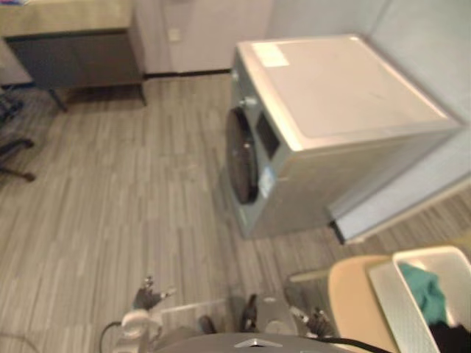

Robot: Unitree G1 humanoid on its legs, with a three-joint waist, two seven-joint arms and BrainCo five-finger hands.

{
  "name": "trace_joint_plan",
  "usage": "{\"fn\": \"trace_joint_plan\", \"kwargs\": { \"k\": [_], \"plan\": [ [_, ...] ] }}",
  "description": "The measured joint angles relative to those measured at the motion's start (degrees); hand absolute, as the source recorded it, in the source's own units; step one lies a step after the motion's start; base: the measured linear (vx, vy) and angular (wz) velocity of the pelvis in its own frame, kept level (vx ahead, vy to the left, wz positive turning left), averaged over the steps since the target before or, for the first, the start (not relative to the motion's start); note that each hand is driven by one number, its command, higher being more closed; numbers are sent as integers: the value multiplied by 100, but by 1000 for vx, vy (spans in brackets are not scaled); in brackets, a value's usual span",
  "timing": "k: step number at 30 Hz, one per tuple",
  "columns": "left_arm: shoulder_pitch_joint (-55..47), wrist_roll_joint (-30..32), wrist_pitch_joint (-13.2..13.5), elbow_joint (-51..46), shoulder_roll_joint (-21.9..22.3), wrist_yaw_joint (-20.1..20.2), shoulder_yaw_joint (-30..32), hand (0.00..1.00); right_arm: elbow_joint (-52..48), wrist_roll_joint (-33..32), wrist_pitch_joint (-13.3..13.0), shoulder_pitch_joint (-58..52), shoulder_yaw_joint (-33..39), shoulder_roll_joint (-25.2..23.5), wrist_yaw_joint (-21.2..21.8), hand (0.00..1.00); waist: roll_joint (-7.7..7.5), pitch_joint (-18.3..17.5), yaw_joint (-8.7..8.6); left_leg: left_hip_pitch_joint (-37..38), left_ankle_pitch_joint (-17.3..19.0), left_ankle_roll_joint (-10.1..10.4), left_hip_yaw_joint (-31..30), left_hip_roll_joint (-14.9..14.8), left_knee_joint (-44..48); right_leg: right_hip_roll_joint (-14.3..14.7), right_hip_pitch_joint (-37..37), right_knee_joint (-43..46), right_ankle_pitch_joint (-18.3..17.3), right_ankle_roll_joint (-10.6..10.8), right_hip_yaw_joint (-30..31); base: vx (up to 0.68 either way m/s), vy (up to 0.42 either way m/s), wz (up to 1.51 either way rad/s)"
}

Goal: Pick up the laundry basket with both hands and put the clothes into the washing machine.

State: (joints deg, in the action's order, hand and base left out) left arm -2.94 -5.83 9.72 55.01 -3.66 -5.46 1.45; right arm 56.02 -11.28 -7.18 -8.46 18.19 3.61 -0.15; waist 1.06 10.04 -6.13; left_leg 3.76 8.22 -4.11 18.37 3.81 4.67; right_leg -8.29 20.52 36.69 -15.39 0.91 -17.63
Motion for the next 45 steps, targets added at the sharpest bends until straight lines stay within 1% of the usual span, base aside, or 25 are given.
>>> {"fn": "trace_joint_plan", "kwargs": {
  "k": [2,3,5,7,8,9,10,11,13,14,16,18,21,23,25,26,28,30,31,33,34,35,38,40,45],
  "plan": [
    [54,58,-1,-3,11,2,10,0,-29,1,9,-63,11,-24,-3,0,-22,72,3,198,52,87,-197,61,-129,73,151,-1016,469,-63,-57,281,8,60],
    [50,140,-24,-2,8,-1,61,0,-46,3,18,-95,18,-90,-4,0,-142,99,-3,390,114,172,-263,132,-187,39,154,-1496,762,-121,-159,351,-36,35],
    [-9,165,-53,-48,27,-6,227,0,-111,4,21,-266,103,-201,-4,0,-221,97,46,650,351,421,-302,162,-160,8,140,-1525,999,-276,-198,499,-127,27],
    [-183,163,-58,-25,91,-9,553,0,-157,-2,95,-513,276,-329,1,0,-281,-14,49,802,847,948,-341,-59,360,60,-209,-1427,1037,-405,-329,522,-215,34],
    [-191,160,-64,-47,189,-7,909,0,-175,-23,123,-584,351,-389,1,0,-323,-1,-29,297,1069,1220,80,-535,2035,72,-511,-1424,1074,-409,-590,422,-204,41],
    [-187,158,-66,-82,228,-9,1082,0,-254,-41,124,-646,367,-385,2,0,-291,-2,-33,-38,1029,1195,386,-938,3068,191,-682,-1466,1045,-425,-680,492,-262,16],
    [-336,151,-68,-257,432,-15,1368,0,-497,-68,118,-781,330,-337,-2,0,-57,25,59,-528,499,812,789,-1864,4832,560,-981,-1518,858,-544,-676,485,-217,-57],
    [-472,148,-74,-343,544,-17,1512,0,-619,-69,104,-746,305,-269,-13,0,81,8,191,-880,279,696,984,-2579,5938,822,-1168,-1462,668,-682,-502,505,-182,-86],
    [-514,149,-102,-376,497,-34,1661,0,-565,-67,105,-512,281,-267,-32,0,-19,-7,250,-1104,306,744,1190,-3007,6336,889,-1360,-1452,540,-756,-169,571,-134,-109],
    [-511,148,-104,-381,438,-35,1665,0,-563,-64,94,-358,266,-286,-33,0,-93,-13,286,-1178,337,743,1374,-3166,6006,885,-1530,-1625,550,-742,164,513,-110,-100],
    [-522,146,-104,-363,435,-34,1666,0,-559,-60,71,-261,260,-294,-32,0,-152,-7,278,-1173,359,715,1446,-3225,5342,895,-1676,-1824,579,-694,522,334,6,-112],
    [-477,142,-103,-253,437,-34,1634,0,-542,-57,50,-199,254,-284,-33,0,-102,-67,272,-1171,413,785,1292,-3185,4355,913,-1792,-1993,635,-606,921,286,114,-114],
    [-460,85,-94,-191,430,-54,1588,0,-527,-52,-27,-168,14,-213,-48,0,-109,-99,276,-1164,398,914,214,-2808,2663,928,-1756,-1987,601,-414,1679,198,257,-123],
    [-444,-11,-57,-143,430,-84,1420,0,-549,-54,-80,-185,-211,-106,-46,0,-12,-213,256,-1119,201,1022,-422,-2449,1786,880,-1502,-1719,407,-69,2169,129,461,-120],
    [-442,-38,-35,-142,470,-93,1159,0,-616,-53,-89,-239,-264,-2,-46,0,149,-282,212,-1059,-170,1024,-415,-2276,1453,848,-1408,-1519,240,193,2350,86,427,-59],
    [-438,-39,-23,-139,469,-92,995,0,-729,-53,-77,-334,-258,45,-60,0,232,-329,183,-1031,-270,1522,-408,-2191,1370,795,-1331,-1364,90,392,2437,104,479,-29],
    [-398,-77,-2,-170,211,-137,684,0,-1431,21,-33,-584,-533,-246,-134,0,-174,-462,70,-931,-130,1257,81,-1577,1247,191,-1109,-1318,27,708,2781,95,445,-41],
    [-409,-76,2,-229,22,-162,471,0,-2138,49,-46,-573,-824,-337,-169,0,-238,-522,102,-937,-117,1096,576,-1392,1066,-22,-877,-1655,351,758,2963,28,311,-98],
    [-431,-74,8,-281,-44,-163,410,0,-2379,62,-54,-439,-983,-329,-181,0,-199,-522,141,-923,-128,1036,873,-1382,922,-104,-690,-1762,580,584,2619,-5,303,-158],
    [-474,-76,24,-503,-214,-146,228,0,-2653,360,-100,23,-1434,-330,-321,0,-108,-470,227,-856,-261,900,1472,-1360,594,-544,-449,-1808,893,149,442,-13,264,-142],
    [-420,-77,39,-527,-220,-128,188,0,-2753,541,-102,91,-1573,-323,-414,0,-35,-424,231,-912,-271,888,1536,-1366,575,-690,-538,-1970,1055,76,-237,16,181,-75],
    [-246,-81,41,-593,-239,-119,37,0,-2990,789,-105,110,-1726,-332,-513,0,-6,-362,237,-938,-283,866,1614,-1377,571,-754,-585,-2176,1306,258,-511,33,90,-37],
    [-141,-73,71,-707,-156,-7,-38,0,-3549,1189,-110,184,-2154,-263,-625,0,222,-192,274,-905,-284,867,1712,-1433,551,-637,-632,-2390,1468,494,-393,49,-22,-26],
    [-101,-65,70,-671,-79,1,-51,0,-3799,1327,-111,240,-2370,-186,-631,0,314,-127,270,-964,-320,881,1735,-1499,554,-601,-564,-2394,1471,498,-407,57,-69,-16],
    [25,-4,69,-641,-33,23,-160,0,-4164,1396,-111,571,-2736,41,-636,0,337,119,306,-1231,-483,914,1732,-1545,501,-563,-317,-2387,1494,464,-507,16,-49,4]
  ]
}}
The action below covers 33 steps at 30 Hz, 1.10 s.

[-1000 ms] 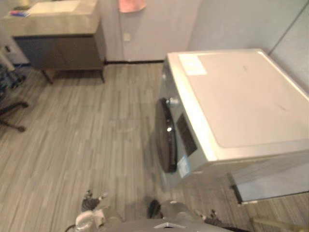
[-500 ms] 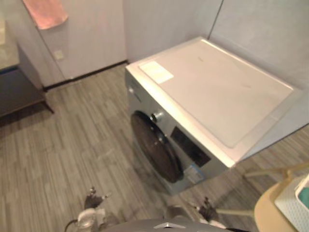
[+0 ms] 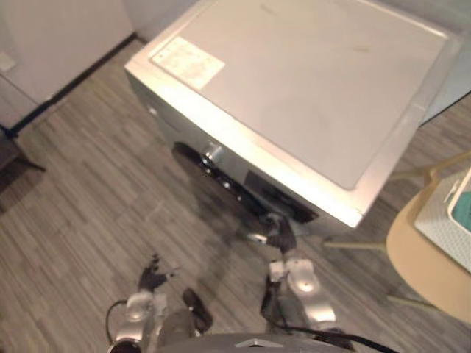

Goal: Pick up the laundry basket with both hands and put the clothes into the washing machine.

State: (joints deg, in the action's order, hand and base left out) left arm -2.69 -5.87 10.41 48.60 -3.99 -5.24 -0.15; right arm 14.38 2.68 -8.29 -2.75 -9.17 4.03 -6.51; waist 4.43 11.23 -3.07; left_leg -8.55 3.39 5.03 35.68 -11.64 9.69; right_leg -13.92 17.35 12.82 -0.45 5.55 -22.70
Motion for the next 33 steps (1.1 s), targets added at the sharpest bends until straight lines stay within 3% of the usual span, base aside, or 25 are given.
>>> {"fn": "trace_joint_plan", "kwargs": {
  "k": [4,11,18,24,26,28,29,30,31,33],
  "plan": [
    [230,-2,2,-3,11,27,2,0,9,-11,0,716,-143,0,-110,0,37,293,61,-221,-14,-12,-124,47,32,-90,118,42,45,-4,-113,-62,27,18],
    [350,-81,39,-70,11,19,20,0,499,-128,-2,1958,-147,42,-398,0,86,577,348,-666,-170,-112,-284,97,123,-200,419,112,172,-58,-258,-96,15,16],
    [308,-265,74,-288,49,43,16,0,748,-456,9,2055,175,7,-638,0,67,666,392,-763,-300,-141,-404,114,101,-254,466,219,197,-88,-352,-72,-9,10],
    [290,-383,92,-518,12,75,14,0,2235,-454,260,2793,653,323,-591,0,13,701,392,-901,-487,-208,-585,171,-51,-262,450,69,356,-128,-572,-40,2,15],
    [306,-410,96,-694,-26,142,17,0,3116,-483,500,3332,751,603,-366,0,6,710,420,-976,-558,-243,-654,194,-99,-258,442,-17,427,-138,-647,-17,13,23],
    [306,-406,89,-756,-90,314,32,0,3896,-1352,790,3687,747,926,212,0,5,716,519,-1050,-602,-276,-771,203,-96,-237,363,-143,508,-150,-776,-8,26,27],
    [273,-402,59,-743,-127,443,32,0,4026,-1976,979,3652,696,1028,707,0,1,719,549,-1052,-610,-277,-863,206,-94,-212,256,-231,544,-140,-843,15,23,27],
    [239,-402,55,-749,-145,481,30,0,4062,-2177,1029,3616,678,1072,857,0,-1,719,551,-1052,-610,-277,-901,209,-93,-209,209,-255,548,-137,-889,27,44,29],
    [190,-389,23,-752,-168,629,27,0,4054,-2883,1105,3495,369,1163,1354,0,-28,728,587,-1051,-610,-278,-939,220,-100,-209,158,-294,555,-126,-935,20,40,16],
    [157,-344,-24,-748,-164,711,13,0,4050,-3510,1113,3384,102,1176,1628,0,-54,744,624,-1055,-619,-285,-937,229,-130,-205,158,-323,566,-120,-941,10,22,4]
  ]
}}
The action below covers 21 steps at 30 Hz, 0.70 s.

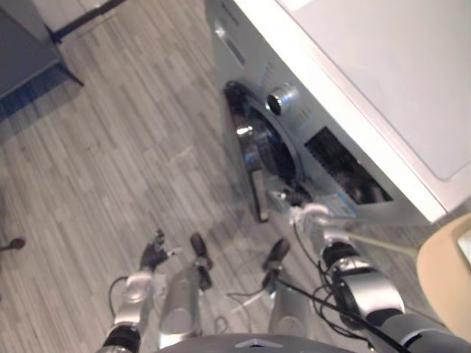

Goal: Pick up the laundry basket with both hands and put the clothes into the washing machine.

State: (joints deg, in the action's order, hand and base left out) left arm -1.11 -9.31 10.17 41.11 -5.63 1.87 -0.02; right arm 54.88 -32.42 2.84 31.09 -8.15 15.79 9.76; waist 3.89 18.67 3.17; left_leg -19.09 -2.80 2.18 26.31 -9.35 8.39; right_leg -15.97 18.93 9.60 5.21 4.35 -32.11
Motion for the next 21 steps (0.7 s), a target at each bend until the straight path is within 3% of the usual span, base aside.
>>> {"fn": "trace_joint_plan", "kwargs": {
  "k": [2,3,4,10,16,21],
  "plan": [
    [-54,65,-12,2,18,28,-17,0,-186,-1097,6,-252,-460,-121,327,0,-11,-3,0,25,-70,5,-7,25,-133,23,1,-51,11,0,-3,34,21,3],
    [-58,64,-12,2,17,26,-13,0,-270,-1256,-8,-327,-514,-213,400,0,-14,-5,-1,34,-88,8,-6,25,-160,29,2,-56,11,0,-5,59,9,-5],
    [-55,63,-9,-1,20,17,-12,0,-322,-1801,-75,-452,-652,-521,480,0,-17,-7,-1,56,-91,10,17,11,-164,41,1,-56,10,-2,-2,58,2,-9],
    [0,-72,56,-325,136,-314,69,0,-215,-3151,-490,-637,-1599,-1259,558,0,-81,-49,24,226,-94,18,77,-3,-200,64,-116,-85,10,-4,27,39,15,-5],
    [87,-92,264,-1748,264,-1011,709,0,-144,-3319,-543,-1011,-2172,-1453,629,0,-200,-143,114,393,-133,67,44,11,-281,75,-307,-121,17,-16,-27,9,17,3],
    [96,-142,358,-2741,402,-1197,772,0,226,-3125,-519,-1280,-2303,-1305,620,0,-206,-272,90,412,-176,75,-40,75,-366,30,-384,-129,17,-14,-146,34,41,13]
  ]
}}
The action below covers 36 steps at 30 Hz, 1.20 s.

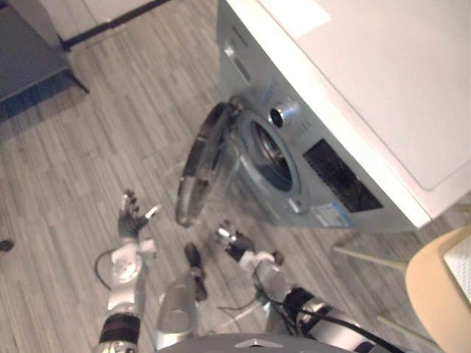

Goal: Pick up the laundry basket with both hands and put the clothes into the washing machine.

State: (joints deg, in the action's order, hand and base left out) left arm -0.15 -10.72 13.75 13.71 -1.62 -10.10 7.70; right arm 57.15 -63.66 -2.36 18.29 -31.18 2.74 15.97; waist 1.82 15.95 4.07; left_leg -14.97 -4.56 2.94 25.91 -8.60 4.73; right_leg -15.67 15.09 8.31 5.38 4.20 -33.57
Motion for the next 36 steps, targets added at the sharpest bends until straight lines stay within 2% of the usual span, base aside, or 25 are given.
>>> {"fn": "trace_joint_plan", "kwargs": {
  "k": [2,6,8,10,12,15,17,20,24,27,29,32,36],
  "plan": [
    [-47,560,-5,-711,62,-69,-144,0,361,667,9,-128,288,28,-36,0,1,-37,-32,21,-1,1,-72,18,-1,-9,-88,-9,-6,7,-62,41,34,17],
    [-191,982,18,-1462,53,-37,-474,0,710,1300,33,-421,928,117,-80,0,7,-216,-83,38,1,2,-76,42,-14,-20,-113,-19,-9,11,-76,52,32,4],
    [-185,967,12,-1541,-10,228,-801,0,775,1657,48,-598,1420,147,-164,0,15,-226,-107,98,2,4,-53,60,-49,-18,-133,-14,-12,13,-44,29,21,-4],
    [-198,895,-27,-1495,-132,704,-1224,0,908,1978,103,-690,2018,261,-172,0,23,-268,-207,115,30,42,-6,81,-94,-24,-102,-5,-19,24,-1,25,29,-7],
    [-207,366,-174,-1077,-193,1350,-1454,0,928,2419,140,-739,2612,387,-207,0,23,-315,-310,118,46,49,70,68,-89,-9,-47,-15,-25,18,69,29,18,-16],
    [-80,-228,-367,-107,-278,1712,-1455,0,900,2835,115,-780,3078,476,-237,0,32,-349,-367,98,72,44,239,32,-59,24,108,-6,-10,7,249,31,-4,-34],
    [81,-740,-621,880,-534,2044,-1491,0,896,3269,104,-787,3496,533,-255,0,26,-352,-480,-32,162,27,387,-95,183,116,274,-29,43,-23,436,31,-21,-40],
    [399,-1088,-800,1849,-810,2313,-1575,0,887,3600,106,-834,3885,624,-342,0,14,-346,-584,-298,270,42,440,-268,468,245,477,-110,126,-85,512,26,-35,-27],
    [1139,-1128,-841,3039,-1037,2395,-1382,0,803,3940,164,-964,4141,616,-496,0,-133,-252,-614,-454,277,51,562,-421,584,360,652,-167,192,-171,607,-18,-23,-20],
    [1691,-485,-864,3536,-1168,2109,-693,0,190,4046,204,-1373,4155,397,-539,0,-296,-151,-628,-576,274,86,623,-547,626,470,755,-259,260,-234,636,-45,-24,-15],
    [2005,-179,-865,3517,-1367,1911,-406,0,-202,4167,218,-1540,4113,286,-544,0,-443,-69,-594,-673,308,136,720,-630,640,542,884,-336,306,-266,679,-86,-35,-21],
    [2513,-11,-866,3425,-1650,1678,-32,0,-699,4207,216,-1773,4011,159,-568,0,-585,49,-554,-909,307,135,884,-792,737,627,1103,-429,391,-323,712,-45,-28,-14],
    [3128,-121,-866,3253,-1814,1344,529,0,-1191,4305,177,-1987,3823,56,-672,0,-640,222,-512,-1103,264,145,893,-898,823,721,1168,-612,512,-333,645,9,-6,-2]
  ]
}}
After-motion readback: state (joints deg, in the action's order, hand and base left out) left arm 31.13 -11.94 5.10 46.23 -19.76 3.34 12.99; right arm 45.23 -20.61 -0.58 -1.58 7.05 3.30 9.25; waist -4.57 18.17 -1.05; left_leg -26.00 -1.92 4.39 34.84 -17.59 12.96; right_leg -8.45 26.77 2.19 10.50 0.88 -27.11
